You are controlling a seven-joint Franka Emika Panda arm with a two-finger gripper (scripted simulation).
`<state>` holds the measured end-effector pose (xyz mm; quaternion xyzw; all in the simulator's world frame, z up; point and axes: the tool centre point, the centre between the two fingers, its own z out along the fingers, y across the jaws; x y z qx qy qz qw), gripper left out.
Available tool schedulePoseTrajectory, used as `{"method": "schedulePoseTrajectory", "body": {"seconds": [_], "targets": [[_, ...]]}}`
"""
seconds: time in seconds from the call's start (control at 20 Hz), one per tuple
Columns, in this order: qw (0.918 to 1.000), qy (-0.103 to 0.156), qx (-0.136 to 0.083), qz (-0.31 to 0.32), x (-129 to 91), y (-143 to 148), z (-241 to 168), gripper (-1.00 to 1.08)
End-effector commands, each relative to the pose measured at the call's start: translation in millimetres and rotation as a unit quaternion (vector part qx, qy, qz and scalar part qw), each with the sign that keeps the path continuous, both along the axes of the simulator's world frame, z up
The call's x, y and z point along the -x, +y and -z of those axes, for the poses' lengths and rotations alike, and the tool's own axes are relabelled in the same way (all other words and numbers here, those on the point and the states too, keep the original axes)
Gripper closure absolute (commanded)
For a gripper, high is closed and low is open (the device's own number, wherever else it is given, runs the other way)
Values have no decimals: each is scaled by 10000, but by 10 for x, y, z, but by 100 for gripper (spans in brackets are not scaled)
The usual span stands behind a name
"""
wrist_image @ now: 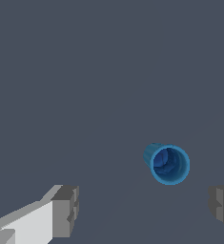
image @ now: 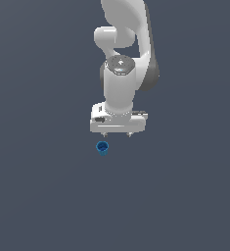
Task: Pick up the object and move it to a goal position.
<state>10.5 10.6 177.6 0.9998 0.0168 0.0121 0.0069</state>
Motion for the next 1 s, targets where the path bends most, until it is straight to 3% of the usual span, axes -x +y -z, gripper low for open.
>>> {"method": "schedulePoseTrajectory", "body": {"seconds": [0.0,0.55,0.95], "targets": [[10000,0,0,0,0,0,0,-92],[9995,-127,-122,280,-13,-45,-88,-92],[9998,-109,-101,96,-11,-77,-38,-92]]}}
